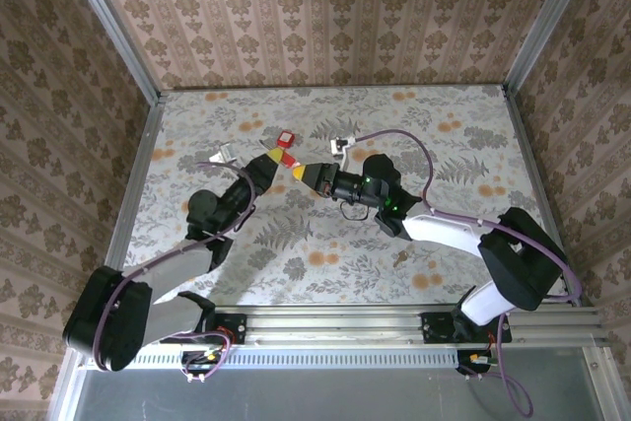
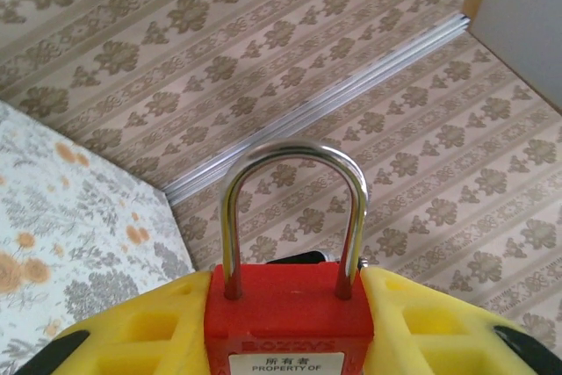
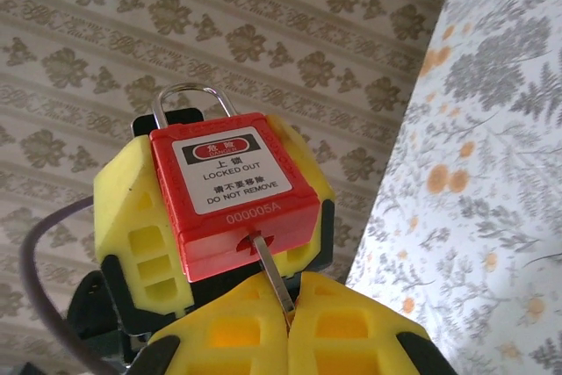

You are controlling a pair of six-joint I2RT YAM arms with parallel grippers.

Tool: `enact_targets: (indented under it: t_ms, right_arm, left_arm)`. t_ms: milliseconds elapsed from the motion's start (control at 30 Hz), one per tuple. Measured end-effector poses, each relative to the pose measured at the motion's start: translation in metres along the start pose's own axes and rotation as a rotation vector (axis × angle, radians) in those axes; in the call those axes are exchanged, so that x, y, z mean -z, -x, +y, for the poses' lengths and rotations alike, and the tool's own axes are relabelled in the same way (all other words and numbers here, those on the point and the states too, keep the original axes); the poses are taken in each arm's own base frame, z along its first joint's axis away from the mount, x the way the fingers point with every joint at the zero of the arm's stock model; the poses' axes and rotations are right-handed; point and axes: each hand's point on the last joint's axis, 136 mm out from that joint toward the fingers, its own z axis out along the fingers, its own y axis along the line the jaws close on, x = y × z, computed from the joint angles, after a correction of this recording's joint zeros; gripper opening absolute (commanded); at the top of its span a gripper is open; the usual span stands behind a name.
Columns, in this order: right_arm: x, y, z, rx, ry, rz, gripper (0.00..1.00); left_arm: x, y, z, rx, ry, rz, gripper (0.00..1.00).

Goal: Unlock with the key

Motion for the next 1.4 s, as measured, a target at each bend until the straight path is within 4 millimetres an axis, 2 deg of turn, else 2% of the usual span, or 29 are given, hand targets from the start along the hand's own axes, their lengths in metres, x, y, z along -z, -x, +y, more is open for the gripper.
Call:
enact_targets:
  t_ms: [67,233,367,467,567,767,933,1133,1267,1400]
  right_arm:
    - [-0.002,-0.002,0.006,-0.017,0.012,0.024,0.0]
    - [-0.004,-0.007,0.011,-0.046,0.01,0.078,0.18]
    - [-0.006,-0.016,0.0,-0.05,-0.069,0.144,0.31]
    - [-0.002,-0.022,-0.009,-0.034,-0.149,0.193,0.34]
    - [0.01,-0.026,-0.014,-0.005,-0.219,0.227,0.37]
    - [0.047,-0.022,-0.01,0.1,-0.308,0.245,0.53]
    - [0.064,-0.022,0.001,0.254,-0.302,0.264,0.59]
    - [0.071,-0.034,-0.031,0.416,-0.37,0.307,0.59]
    - [0.078,-0.059,-0.062,0.531,-0.435,0.344,0.58]
    - [0.084,-0.078,-0.076,0.673,-0.48,0.345,0.59]
  left_arm:
    - [0.003,0.002,-0.006,-0.026,-0.018,-0.004,0.0]
    - [0.006,0.004,-0.01,-0.065,-0.035,-0.006,0.0]
    - [0.009,-0.005,-0.008,-0.082,-0.039,0.031,0.0]
    - [0.009,-0.011,-0.004,-0.088,-0.032,0.058,0.0]
    - [0.009,-0.017,0.002,-0.093,-0.012,0.09,0.0]
    - [0.008,-0.032,0.024,-0.105,0.099,0.177,0.0]
    - [-0.003,-0.044,0.019,-0.167,0.161,0.27,0.0]
    - [-0.02,-0.06,-0.001,-0.289,0.246,0.389,0.0]
    - [-0.02,-0.064,0.004,-0.335,0.354,0.443,0.0]
    - [-0.02,-0.067,0.014,-0.36,0.49,0.49,0.0]
